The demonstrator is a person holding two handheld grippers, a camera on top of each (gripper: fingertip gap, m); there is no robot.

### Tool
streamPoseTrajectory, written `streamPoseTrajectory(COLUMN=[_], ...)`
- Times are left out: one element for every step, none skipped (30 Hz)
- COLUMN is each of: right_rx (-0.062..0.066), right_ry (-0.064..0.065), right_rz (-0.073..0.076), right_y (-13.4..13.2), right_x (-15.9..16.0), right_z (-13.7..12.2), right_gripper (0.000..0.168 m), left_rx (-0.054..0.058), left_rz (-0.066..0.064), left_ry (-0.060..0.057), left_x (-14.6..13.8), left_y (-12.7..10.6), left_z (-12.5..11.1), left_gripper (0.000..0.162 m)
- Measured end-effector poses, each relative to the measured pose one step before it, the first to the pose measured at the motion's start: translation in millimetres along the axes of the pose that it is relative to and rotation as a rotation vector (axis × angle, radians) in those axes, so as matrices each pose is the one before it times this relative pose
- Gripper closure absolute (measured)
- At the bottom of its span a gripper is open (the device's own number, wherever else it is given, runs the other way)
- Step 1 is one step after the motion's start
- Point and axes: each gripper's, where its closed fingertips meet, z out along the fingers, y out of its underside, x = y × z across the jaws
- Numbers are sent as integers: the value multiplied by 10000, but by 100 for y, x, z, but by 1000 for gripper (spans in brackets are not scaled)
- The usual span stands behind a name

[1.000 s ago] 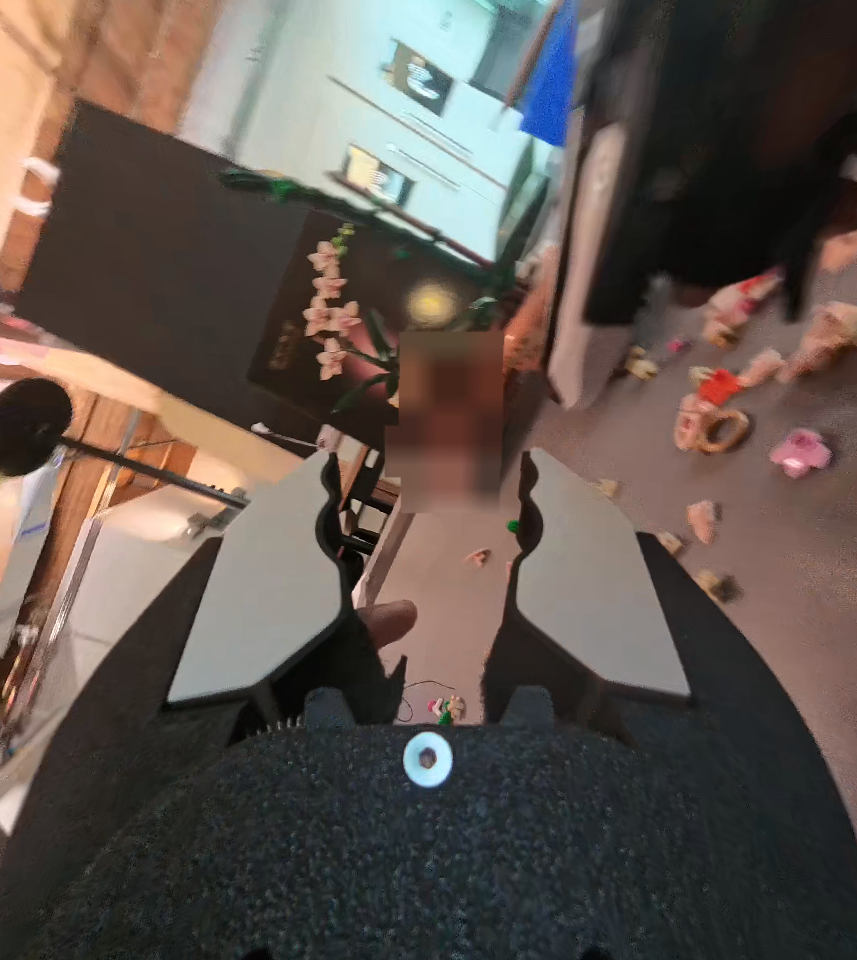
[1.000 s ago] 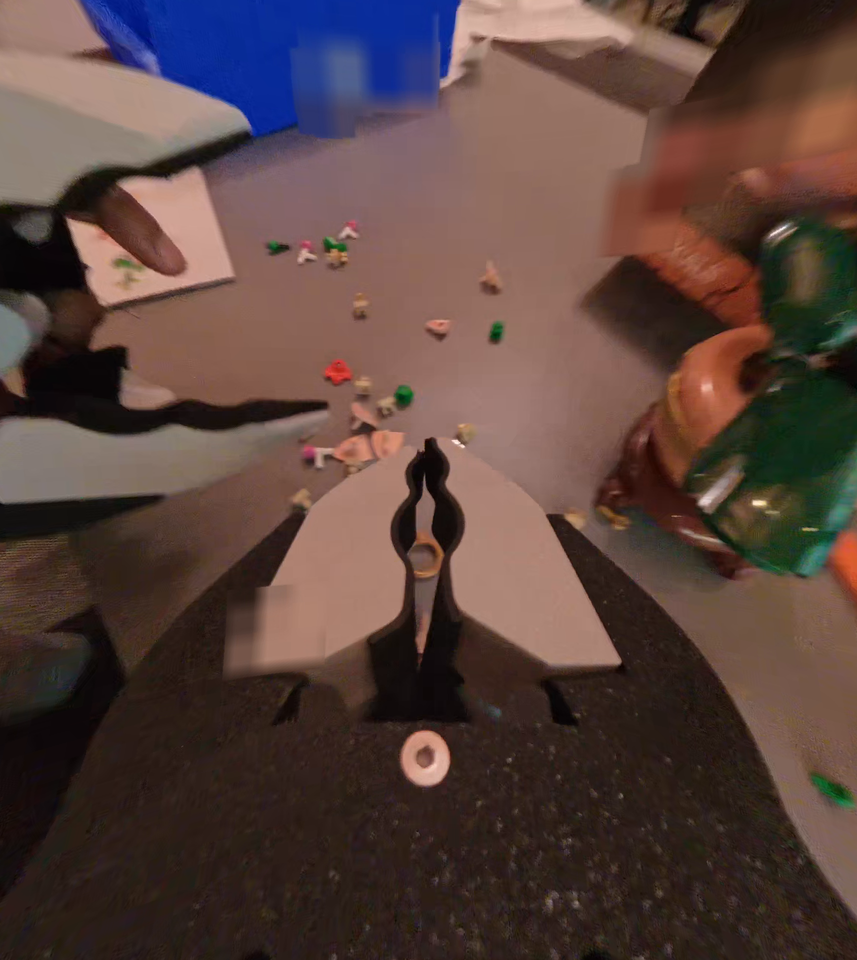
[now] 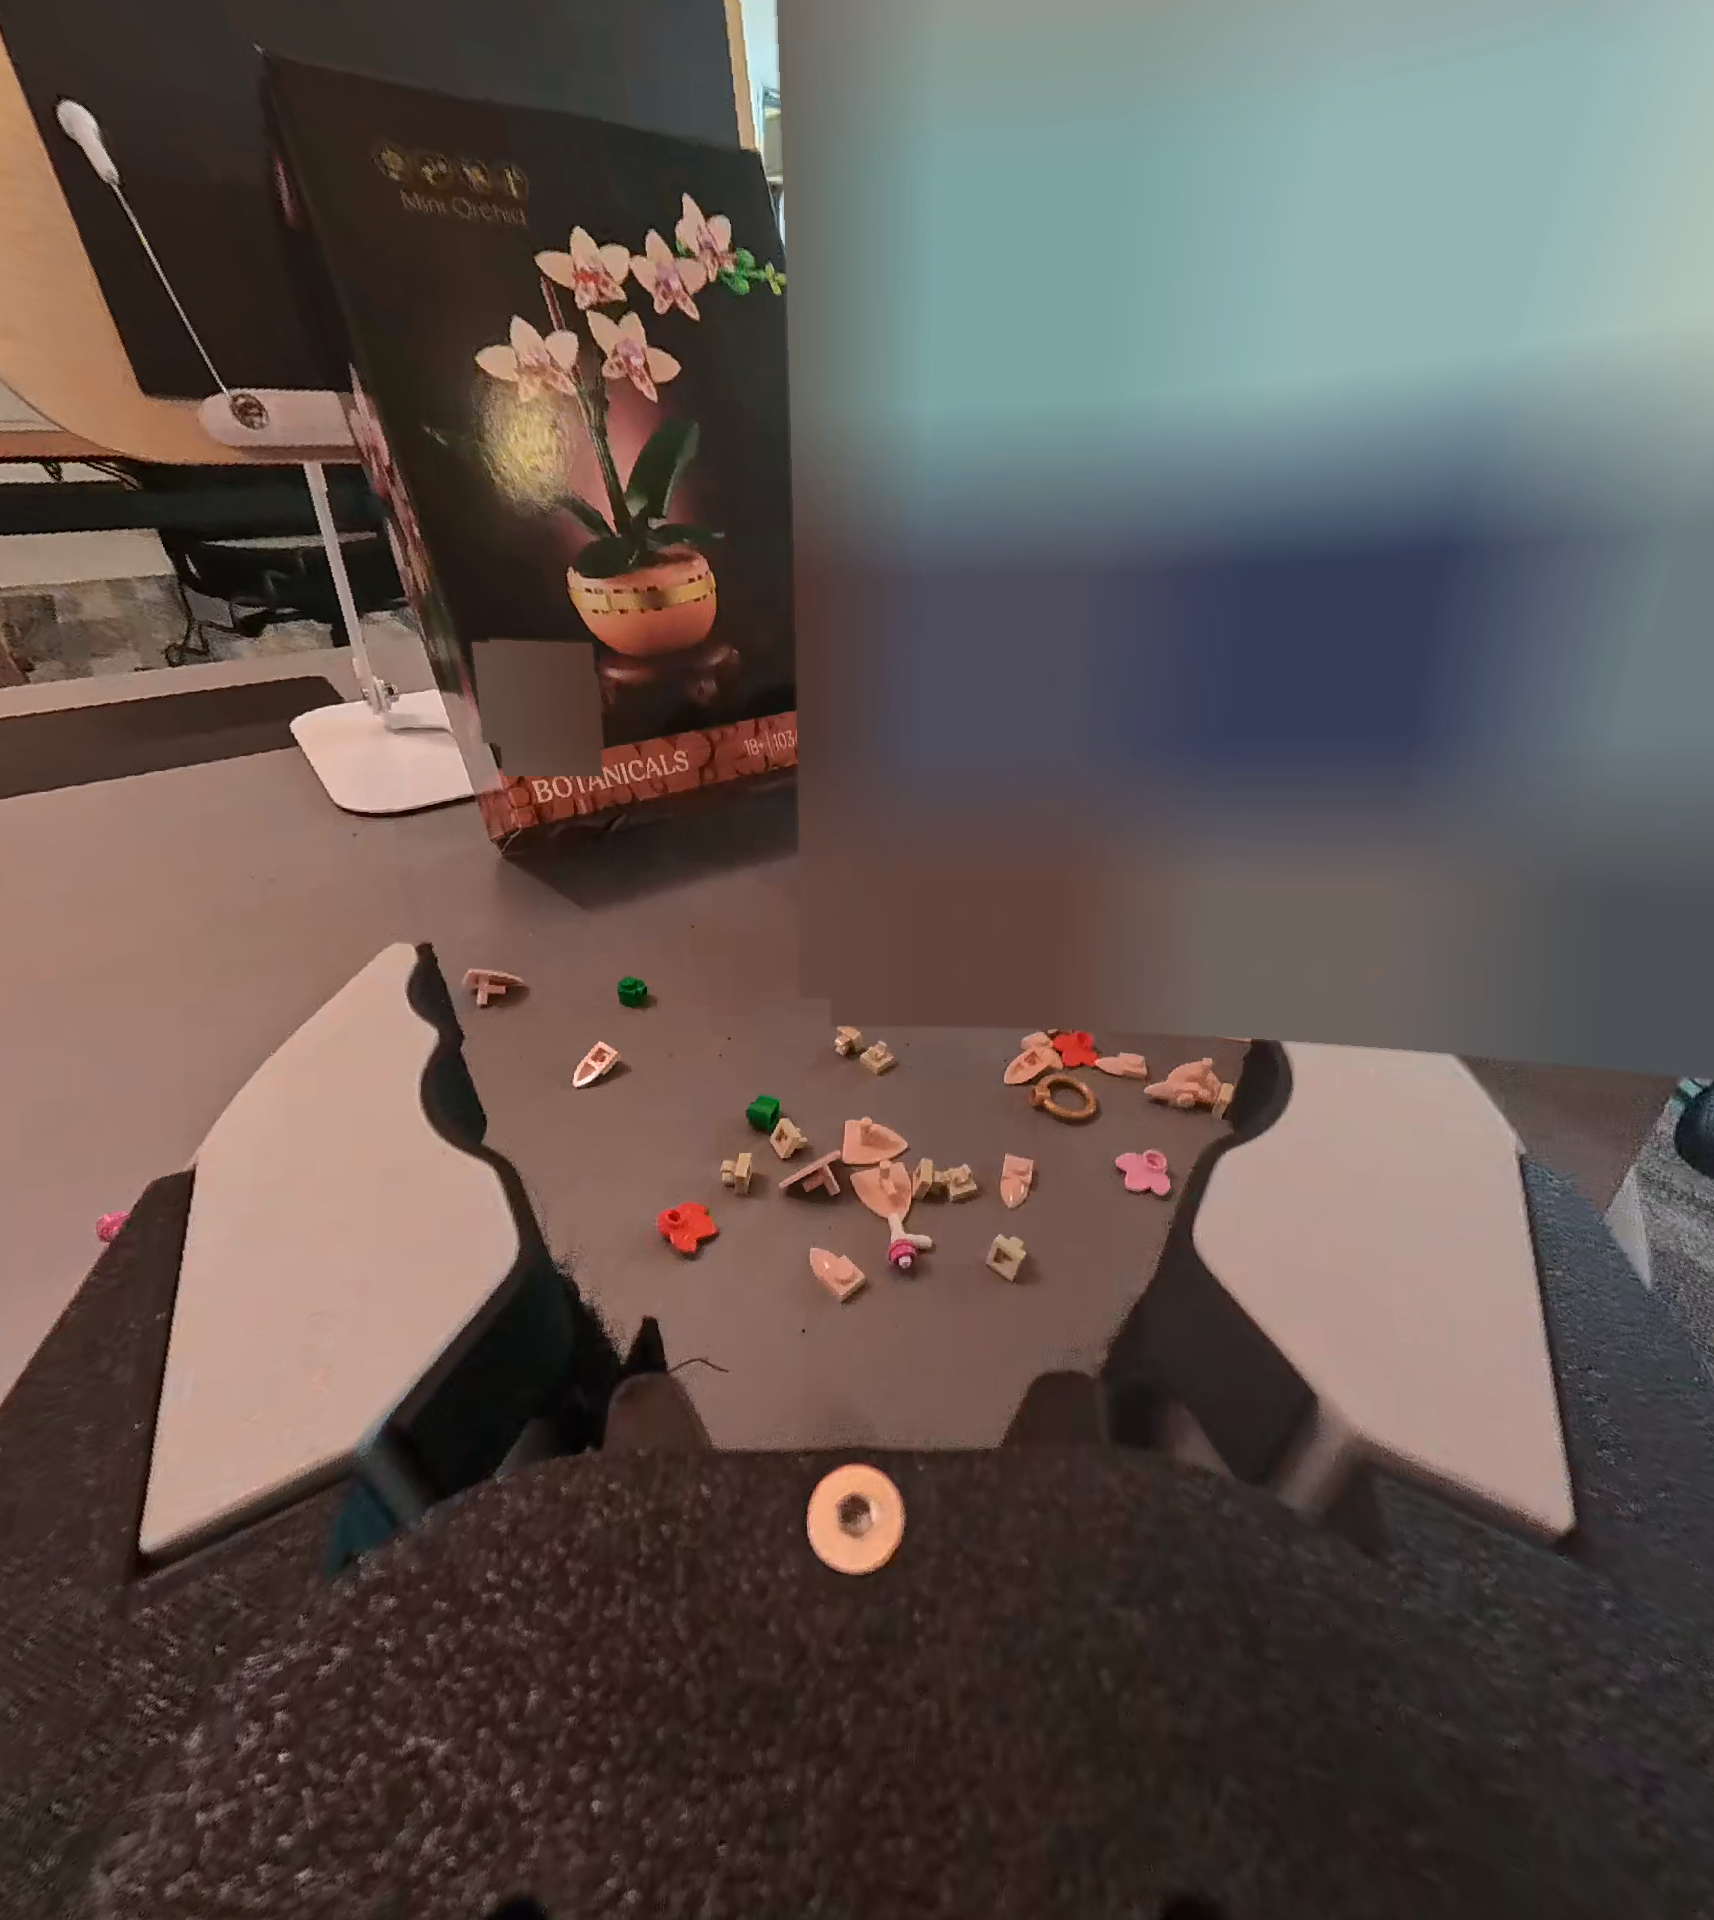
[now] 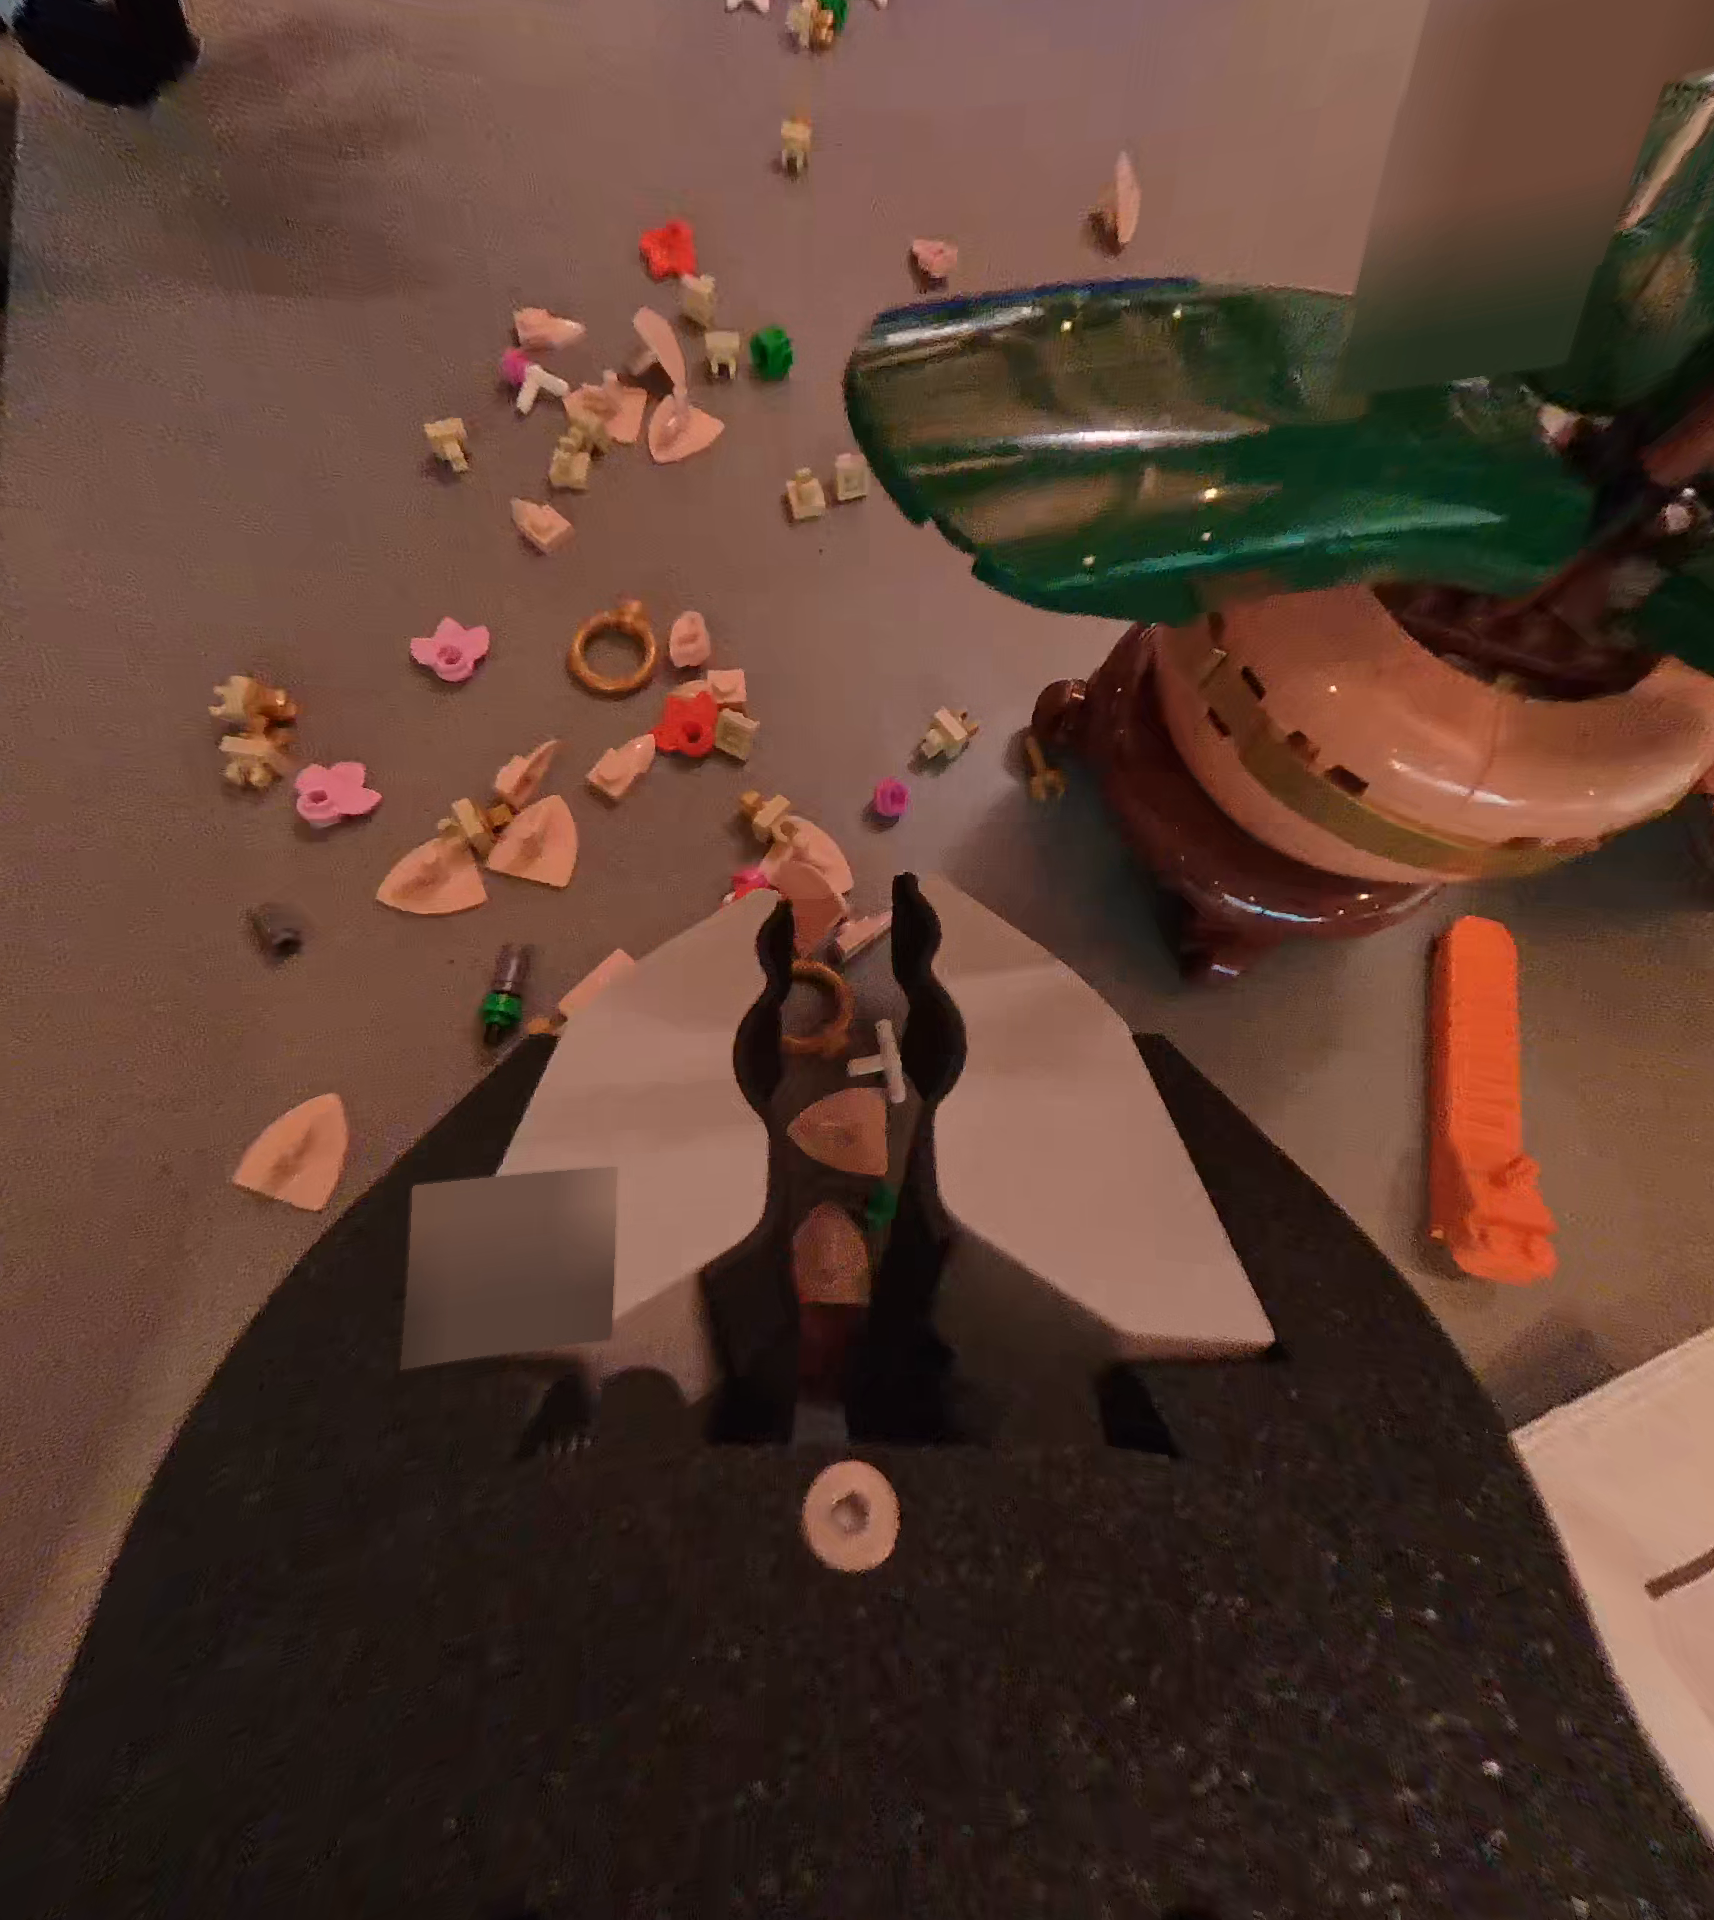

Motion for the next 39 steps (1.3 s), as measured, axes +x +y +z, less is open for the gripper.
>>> streamPoseTrajectory(right_rx=[-202, -228, -137, 121, 130, 15, -121, -135, -56, -65, -137, -26, 223, 359, 258, 107, 1, -63, -91, -177, -216, -206, -101, 6, 39, 93, 141, 346, 500, 467, 366, 414, 541, 594, 567, 454, 328, 167, 37], right_ry=[32, -42, -211, -43, 143, 174, 116, 219, 305, 260, 168, 122, 69, -99, -182, -22, 97, 210, 245, 117, -100, -132, 45, 11, -66, -79, -119, 12, 2, -107, -74, 129, -5, -80, 83, 2, 51, 158, 59], right_rz=[-167, -131, -116, -44, 13, 88, 141, 97, 2, 9, 92, 167, 228, 221, 91, -67, -214, -285, -258, -156, -30, 30, 15, -35, 43, 181, 235, 252, 301, 334, 242, 175, 101, 17, -96, -264, -375, -405, -387], right_y=[171, 287, 128, -226, -233, 5, 253, 364, 353, 427, 468, 223, -267, -565, -533, -351, -256, -143, -44, 190, 284, 268, 158, 51, 12, -88, -154, -449, -666, -628, -477, -576, -847, -1048, -1135, -1058, -929, -698, -459], right_x=[260, 40, -320, -219, -10, 22, -56, 52, 141, 98, 45, -15, -170, -493, -675, -514, -306, -76, 89, 105, -121, -118, 107, 42, -70, -33, -101, 20, 1, -178, -169, 33, -266, -474, -362, -588, -578, -405, -450], right_z=[506, 455, 304, -51, -257, -375, -427, -517, -530, -559, -509, -435, -292, -96, 92, 189, 366, 439, 474, 412, 439, 354, 220, 122, 81, -44, -101, -212, -290, -242, -232, -241, -264, -270, -194, -74, 55, 147, 202], right_gripper=[150, 153, 159, 162, 166, 167, 167, 168, 167, 166, 165, 162, 155, 149, 147, 148, 149, 151, 152, 152, 152, 152, 155, 164, 165, 168, 168, 168, 168, 168, 168, 168, 168, 168, 168, 168, 168, 168, 168], left_rx=[-81, -51, -28, -12, -15, -36, -31, 11, 57, 75, 69, 68, 68, 67, 56, 43, 26, 15, 14, -2, -33, -71, -104, -113, -85, -37, 23, 95, 141, 171, 193, 142, -18, -173, -232, -249, -265, -240, -138], left_rz=[35, 22, 42, 69, 98, 105, 78, 43, 15, -1, -14, -33, -31, -13, 4, 10, 22, 40, 57, 69, 74, 100, 142, 159, 139, 90, 43, 6, -51, -180, -314, -405, -484, -539, -528, -401, -243, -157, -97], left_ry=[19, 52, 75, 37, -15, -28, -15, 9, 33, 57, 62, 22, -7, 10, 24, 16, 17, 53, 96, 120, 69, -13, -16, 29, 47, 6, -30, -24, 27, 143, 353, 498, 445, 305, 192, 213, 292, 259, 174], left_x=[117, 138, 171, 111, -6, -59, -56, -31, -12, 8, 8, -25, -51, -14, 12, 18, 45, 113, 208, 246, 181, 51, 31, 81, 105, 81, 40, 88, 205, 403, 729, 935, 828, 570, 404, 407, 507, 463, 364], left_y=[215, 144, 95, 46, 8, 42, 37, -25, -81, -85, -78, -97, -98, -107, -73, -57, -16, -11, -21, -10, 18, 46, 115, 134, 127, 55, -21, -112, -163, -192, -206, -104, 124, 337, 425, 458, 454, 377, 190], left_z=[21, 64, 69, 38, 42, 36, 25, 26, 9, 25, 32, 38, 41, 46, 51, 75, 78, 71, 75, 53, 64, 51, 31, 11, 7, 11, 25, 20, 47, 69, 123, 202, 293, 396, 477, 517, 513, 470, 407], left_gripper=[22, 22, 23, 24, 25, 27, 28, 28, 29, 31, 33, 34, 35, 36, 37, 37, 38, 38, 39, 41, 41, 41, 41, 42, 43, 43, 45, 49, 56, 68, 79, 91, 108, 112, 116, 120, 125, 124, 124])
